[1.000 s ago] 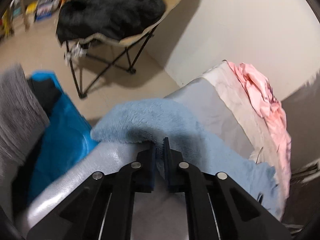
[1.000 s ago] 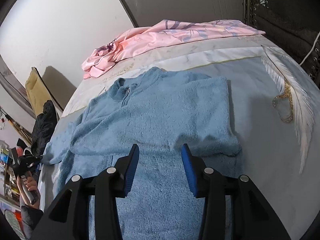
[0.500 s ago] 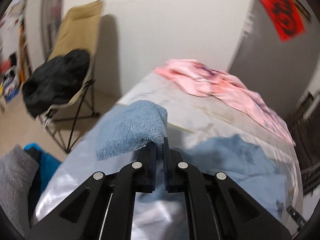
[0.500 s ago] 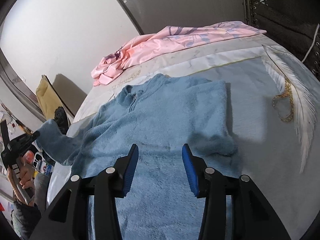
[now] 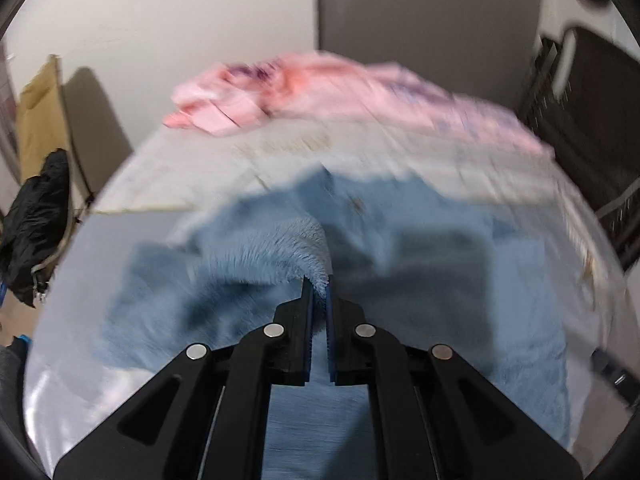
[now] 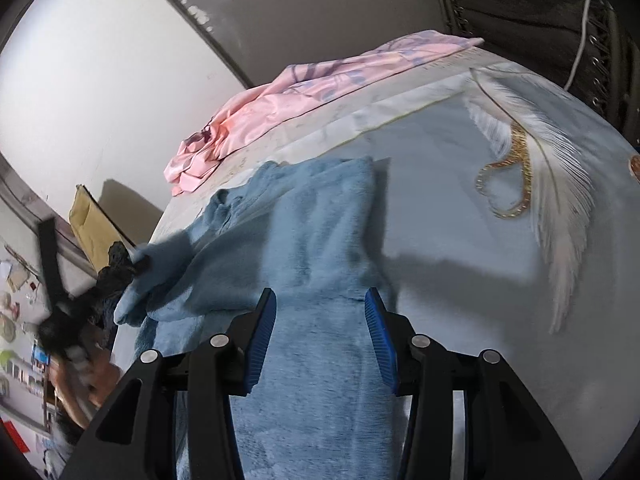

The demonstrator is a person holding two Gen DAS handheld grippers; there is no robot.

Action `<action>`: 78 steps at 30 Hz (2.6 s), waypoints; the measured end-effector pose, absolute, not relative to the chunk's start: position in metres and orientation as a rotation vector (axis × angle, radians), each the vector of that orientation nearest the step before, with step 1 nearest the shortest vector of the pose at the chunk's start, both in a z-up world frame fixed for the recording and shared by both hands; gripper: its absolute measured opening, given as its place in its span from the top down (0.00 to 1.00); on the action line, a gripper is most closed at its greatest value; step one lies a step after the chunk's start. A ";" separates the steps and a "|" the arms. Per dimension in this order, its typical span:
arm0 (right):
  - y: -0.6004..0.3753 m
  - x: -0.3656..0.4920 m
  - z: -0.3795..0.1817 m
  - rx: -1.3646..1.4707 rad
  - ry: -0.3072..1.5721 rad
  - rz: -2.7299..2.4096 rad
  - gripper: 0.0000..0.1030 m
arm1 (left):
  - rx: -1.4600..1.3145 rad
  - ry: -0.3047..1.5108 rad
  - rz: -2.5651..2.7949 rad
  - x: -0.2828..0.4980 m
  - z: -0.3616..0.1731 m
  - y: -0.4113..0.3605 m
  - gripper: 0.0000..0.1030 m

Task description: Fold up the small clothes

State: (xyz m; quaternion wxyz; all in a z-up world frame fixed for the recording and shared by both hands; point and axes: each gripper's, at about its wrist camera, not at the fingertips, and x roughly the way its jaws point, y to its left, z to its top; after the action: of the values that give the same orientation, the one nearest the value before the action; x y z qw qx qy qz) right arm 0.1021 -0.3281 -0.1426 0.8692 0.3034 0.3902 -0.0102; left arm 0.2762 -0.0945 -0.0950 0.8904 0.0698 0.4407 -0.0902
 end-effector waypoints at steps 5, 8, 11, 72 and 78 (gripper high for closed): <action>-0.328 0.104 -0.140 0.610 0.820 -0.019 0.55 | 0.197 0.999 -0.217 0.260 -0.139 -0.114 0.90; -0.314 0.116 -0.131 0.561 0.825 0.006 0.54 | 0.178 0.960 -0.260 0.237 -0.122 -0.097 0.56; -0.285 0.139 -0.119 0.495 0.835 0.072 0.54 | 0.147 0.869 -0.216 0.215 -0.100 -0.058 0.31; -0.248 0.262 -0.155 0.232 0.917 -0.120 0.72 | 0.320 0.964 -0.090 0.324 -0.151 -0.081 0.20; -0.231 0.205 -0.142 0.182 0.883 -0.047 0.62 | 0.349 0.932 -0.180 0.276 -0.145 -0.057 0.08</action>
State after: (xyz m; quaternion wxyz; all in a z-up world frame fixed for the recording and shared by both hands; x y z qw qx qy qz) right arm 0.2048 -0.2309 -0.1417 0.8999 0.0878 0.4265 -0.0228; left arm 0.2764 -0.0573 -0.1447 0.8748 0.1670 0.4466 -0.0862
